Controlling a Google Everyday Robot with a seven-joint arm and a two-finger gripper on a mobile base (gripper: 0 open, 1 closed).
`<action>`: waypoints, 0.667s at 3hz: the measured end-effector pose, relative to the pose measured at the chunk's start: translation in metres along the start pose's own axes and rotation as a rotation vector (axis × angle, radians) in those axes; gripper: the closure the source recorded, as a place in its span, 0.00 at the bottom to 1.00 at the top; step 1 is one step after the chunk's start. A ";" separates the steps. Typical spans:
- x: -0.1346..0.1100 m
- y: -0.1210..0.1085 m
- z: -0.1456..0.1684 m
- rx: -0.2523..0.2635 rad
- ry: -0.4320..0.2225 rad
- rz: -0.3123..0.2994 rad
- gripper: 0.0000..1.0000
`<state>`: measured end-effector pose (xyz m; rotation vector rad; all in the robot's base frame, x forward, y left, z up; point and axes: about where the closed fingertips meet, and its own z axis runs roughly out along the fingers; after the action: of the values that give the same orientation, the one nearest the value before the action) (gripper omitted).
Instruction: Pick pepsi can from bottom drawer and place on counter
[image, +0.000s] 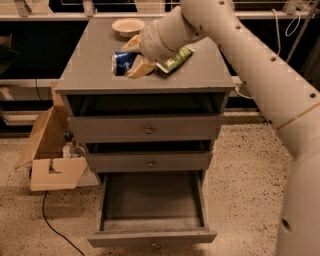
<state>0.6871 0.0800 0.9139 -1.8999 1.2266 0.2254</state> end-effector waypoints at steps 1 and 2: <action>-0.003 -0.029 0.014 -0.026 0.014 0.036 1.00; -0.003 -0.053 0.027 -0.034 0.044 0.095 1.00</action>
Offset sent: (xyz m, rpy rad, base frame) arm 0.0853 0.0408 0.0297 -0.0370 0.1379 -0.1429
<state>0.7367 0.1105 0.9275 -1.8861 1.3523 0.2582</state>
